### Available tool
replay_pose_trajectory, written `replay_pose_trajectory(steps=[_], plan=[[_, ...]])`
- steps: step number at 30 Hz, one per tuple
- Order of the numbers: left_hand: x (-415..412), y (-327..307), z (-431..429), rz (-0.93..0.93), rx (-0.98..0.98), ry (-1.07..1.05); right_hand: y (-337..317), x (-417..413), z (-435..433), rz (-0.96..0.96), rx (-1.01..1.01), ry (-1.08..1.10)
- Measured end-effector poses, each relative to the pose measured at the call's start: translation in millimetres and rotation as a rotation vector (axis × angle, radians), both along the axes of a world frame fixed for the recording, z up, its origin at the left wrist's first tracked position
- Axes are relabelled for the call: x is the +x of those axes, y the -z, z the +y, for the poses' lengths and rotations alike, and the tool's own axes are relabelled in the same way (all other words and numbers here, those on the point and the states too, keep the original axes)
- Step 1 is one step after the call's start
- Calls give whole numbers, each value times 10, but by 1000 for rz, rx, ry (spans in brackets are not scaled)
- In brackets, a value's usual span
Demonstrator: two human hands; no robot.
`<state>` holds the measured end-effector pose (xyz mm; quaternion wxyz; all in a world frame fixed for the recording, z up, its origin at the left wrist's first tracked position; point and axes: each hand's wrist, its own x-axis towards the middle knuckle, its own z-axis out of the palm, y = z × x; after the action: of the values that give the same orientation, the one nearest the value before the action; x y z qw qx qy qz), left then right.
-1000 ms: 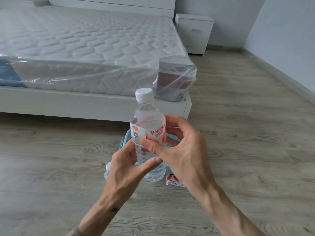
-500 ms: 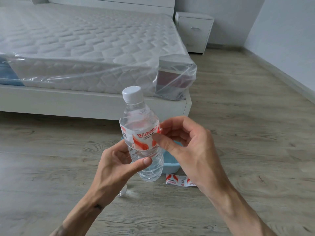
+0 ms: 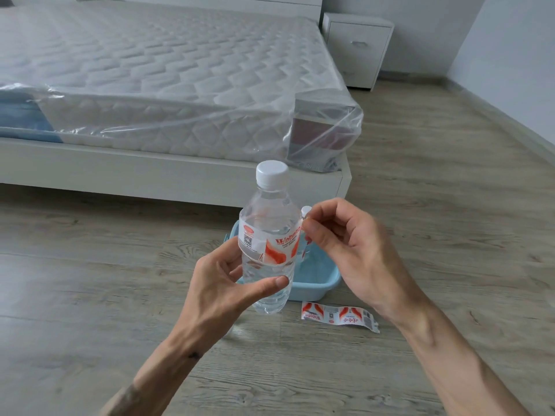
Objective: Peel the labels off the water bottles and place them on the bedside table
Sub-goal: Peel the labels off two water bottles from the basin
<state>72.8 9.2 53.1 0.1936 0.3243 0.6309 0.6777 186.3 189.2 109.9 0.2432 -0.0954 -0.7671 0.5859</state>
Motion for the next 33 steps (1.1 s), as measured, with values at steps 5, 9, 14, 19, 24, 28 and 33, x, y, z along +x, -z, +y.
replay_pose_trajectory(steps=[5, 9, 14, 19, 24, 28, 33], plan=[[7, 33, 46, 87, -105, -110, 76, 31, -62, 35, 50, 73], [4, 89, 62, 112, -128, -178, 39, 80, -77, -105, 174, 130], [5, 170, 47, 120, -190, -230, -234, 150, -207, -82, 407, 106], [95, 277, 53, 150, -219, -179, -513, -44, -275, 58, 564, 77], [195, 358, 56, 139, -201, -141, -597, -246, -71, 159, 472, 185], [213, 389, 35, 120, -160, -149, -387, -183, 295, 130, 400, 369], [147, 431, 7, 61, -126, -142, 148, 121, 819, 9, 314, 588]])
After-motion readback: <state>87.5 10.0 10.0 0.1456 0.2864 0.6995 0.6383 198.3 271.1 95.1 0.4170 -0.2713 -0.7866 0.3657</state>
